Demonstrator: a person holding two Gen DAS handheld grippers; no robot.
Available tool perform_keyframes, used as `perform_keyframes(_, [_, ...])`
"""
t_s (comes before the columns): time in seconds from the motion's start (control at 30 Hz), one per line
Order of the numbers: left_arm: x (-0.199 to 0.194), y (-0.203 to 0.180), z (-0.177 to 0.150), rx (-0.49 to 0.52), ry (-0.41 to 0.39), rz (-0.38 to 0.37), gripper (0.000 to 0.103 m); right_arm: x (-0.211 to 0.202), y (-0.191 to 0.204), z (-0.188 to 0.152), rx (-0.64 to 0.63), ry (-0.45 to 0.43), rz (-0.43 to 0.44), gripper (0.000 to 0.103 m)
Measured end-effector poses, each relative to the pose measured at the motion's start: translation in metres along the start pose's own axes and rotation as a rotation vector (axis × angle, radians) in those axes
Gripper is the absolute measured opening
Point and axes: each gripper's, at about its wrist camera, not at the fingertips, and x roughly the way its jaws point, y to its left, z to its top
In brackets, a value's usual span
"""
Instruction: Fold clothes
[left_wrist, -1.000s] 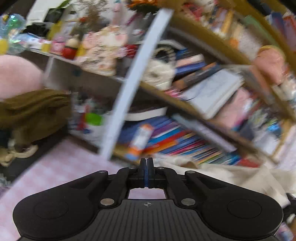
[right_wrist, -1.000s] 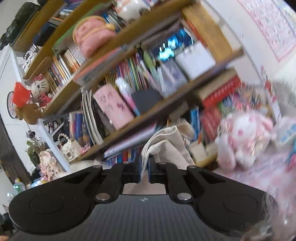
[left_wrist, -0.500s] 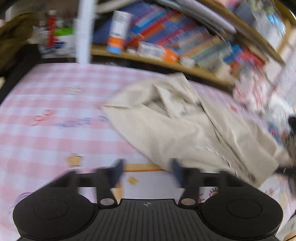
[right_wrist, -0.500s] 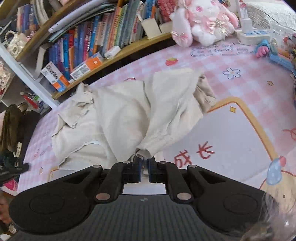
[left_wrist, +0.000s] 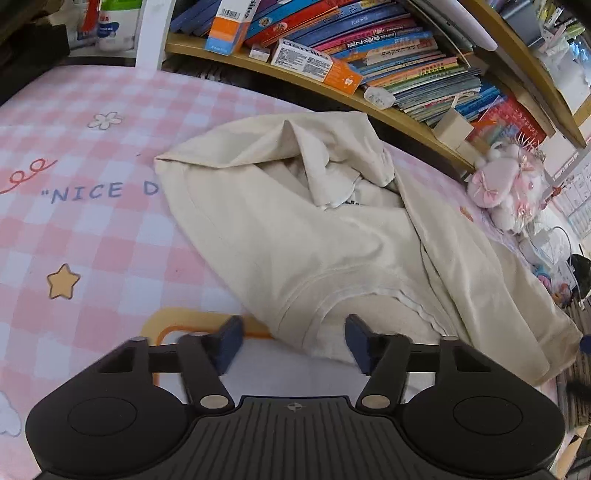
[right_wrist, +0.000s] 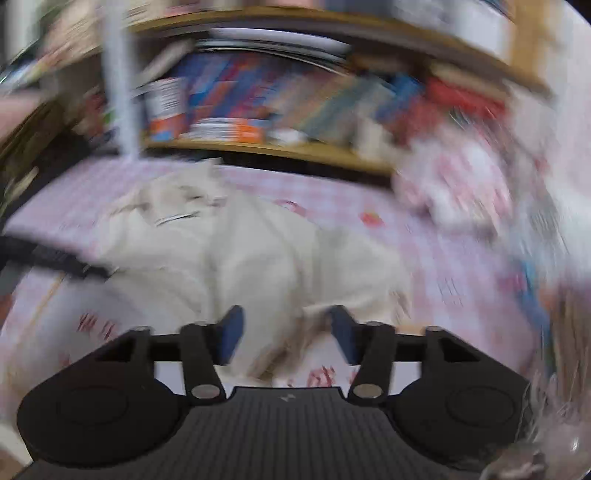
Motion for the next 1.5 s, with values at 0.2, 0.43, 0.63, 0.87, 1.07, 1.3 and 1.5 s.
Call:
perform_keyframes(0.2, [0.002, 0.005, 0.0, -0.044, -0.007, 0.006, 0.016, 0.048, 0.059, 0.006, -0.352, 0.145, 0.166, 0.059])
perform_keyframes(0.43, [-0.025, 0.013, 0.003, -0.095, -0.085, -0.012, 0.013, 0.101, 0.055, -0.008, -0.366, 0.369, 0.166, 0.009])
perform_keyframes(0.63, [-0.067, 0.017, 0.046, -0.125, -0.246, -0.005, 0.012, 0.096, 0.052, 0.015, -0.001, 0.479, 0.552, 0.005])
perform_keyframes(0.87, [-0.084, -0.097, 0.074, 0.295, -0.233, -0.103, 0.013, 0.105, 0.105, 0.043, 0.384, 0.429, 1.03, 0.005])
perform_keyframes(1.07, [-0.05, -0.139, 0.049, 0.49, -0.135, -0.064, 0.013, 0.117, 0.091, 0.027, 0.491, 0.412, 0.923, 0.01])
perform_keyframes(1.3, [-0.027, -0.158, 0.027, 0.485, -0.093, -0.142, 0.013, 0.076, 0.013, -0.001, 0.396, 0.342, 0.731, 0.039])
perform_keyframes(1.5, [-0.005, -0.206, -0.018, 0.738, 0.029, -0.175, 0.04, 0.051, -0.065, -0.019, 0.371, 0.336, 0.464, 0.039])
